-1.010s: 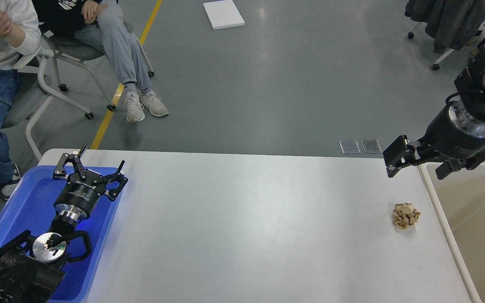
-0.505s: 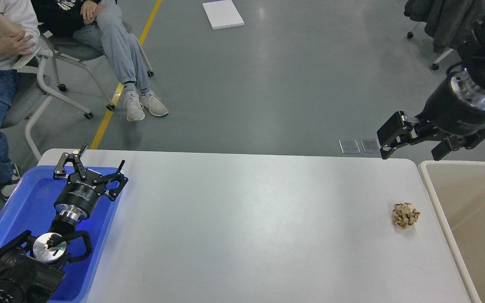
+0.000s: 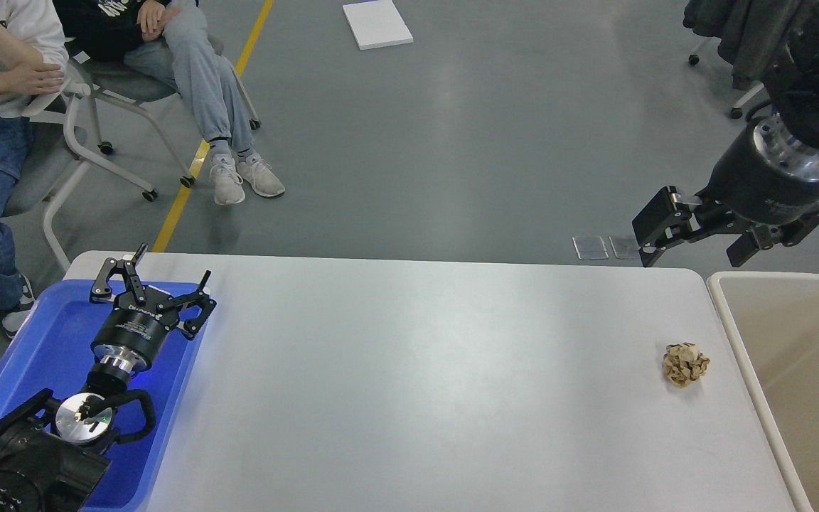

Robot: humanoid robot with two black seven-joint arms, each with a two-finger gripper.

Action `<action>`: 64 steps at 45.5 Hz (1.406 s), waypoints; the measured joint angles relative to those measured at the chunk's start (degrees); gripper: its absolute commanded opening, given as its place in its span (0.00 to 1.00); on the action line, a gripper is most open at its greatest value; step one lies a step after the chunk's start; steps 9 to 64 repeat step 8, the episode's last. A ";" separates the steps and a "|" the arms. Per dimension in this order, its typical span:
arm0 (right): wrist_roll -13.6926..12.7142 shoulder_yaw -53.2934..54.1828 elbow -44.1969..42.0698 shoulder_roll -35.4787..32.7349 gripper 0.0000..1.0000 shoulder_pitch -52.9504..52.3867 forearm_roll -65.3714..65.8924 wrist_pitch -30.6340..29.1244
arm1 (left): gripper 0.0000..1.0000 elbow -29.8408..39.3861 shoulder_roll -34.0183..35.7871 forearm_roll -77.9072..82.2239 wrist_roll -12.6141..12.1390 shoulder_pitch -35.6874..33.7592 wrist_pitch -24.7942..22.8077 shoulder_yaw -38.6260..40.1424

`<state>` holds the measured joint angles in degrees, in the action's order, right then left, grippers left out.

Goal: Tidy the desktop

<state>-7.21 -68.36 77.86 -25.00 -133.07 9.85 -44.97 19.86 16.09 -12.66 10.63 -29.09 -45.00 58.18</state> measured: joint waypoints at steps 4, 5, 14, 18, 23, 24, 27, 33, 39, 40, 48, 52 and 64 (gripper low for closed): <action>-0.01 0.01 0.00 0.20 1.00 0.09 -0.12 -0.01 | 1.00 0.00 0.00 0.00 0.00 0.00 0.00 0.00; -0.02 0.03 -0.01 0.25 1.00 0.13 -0.18 -0.01 | 1.00 0.00 0.00 0.00 0.00 0.00 0.00 0.00; -0.04 0.07 -0.03 0.34 1.00 0.18 -0.35 -0.02 | 1.00 0.00 0.00 0.00 0.00 0.00 0.00 0.00; -0.04 0.07 -0.03 0.34 1.00 0.18 -0.35 -0.02 | 1.00 0.00 0.00 0.00 0.00 0.00 0.00 0.00; -0.04 0.07 -0.03 0.34 1.00 0.18 -0.35 -0.02 | 1.00 0.00 0.00 0.00 0.00 0.00 0.00 0.00; -0.04 0.07 -0.03 0.34 1.00 0.18 -0.35 -0.02 | 1.00 0.00 0.00 0.00 0.00 0.00 0.00 0.00; -0.04 0.07 -0.03 0.34 1.00 0.18 -0.35 -0.02 | 1.00 0.00 0.00 0.00 0.00 0.00 0.00 0.00; -0.04 0.07 -0.03 0.34 1.00 0.18 -0.35 -0.02 | 1.00 0.00 0.00 0.00 0.00 0.00 0.00 0.00; -0.04 0.07 -0.03 0.34 1.00 0.18 -0.35 -0.02 | 1.00 0.00 0.00 0.00 0.00 0.00 0.00 0.00; -0.04 0.07 -0.03 0.34 1.00 0.18 -0.35 -0.02 | 1.00 0.00 0.00 0.00 0.00 0.00 0.00 0.00; -0.04 0.07 -0.03 0.34 1.00 0.18 -0.35 -0.02 | 1.00 0.00 0.00 0.00 0.00 0.00 0.00 0.00; -0.04 0.07 -0.03 0.34 1.00 0.18 -0.35 -0.02 | 1.00 0.00 0.00 0.00 0.00 0.00 0.00 0.00; -0.04 0.07 -0.03 0.34 1.00 0.18 -0.35 -0.02 | 1.00 0.00 0.00 0.00 0.00 0.00 0.00 0.00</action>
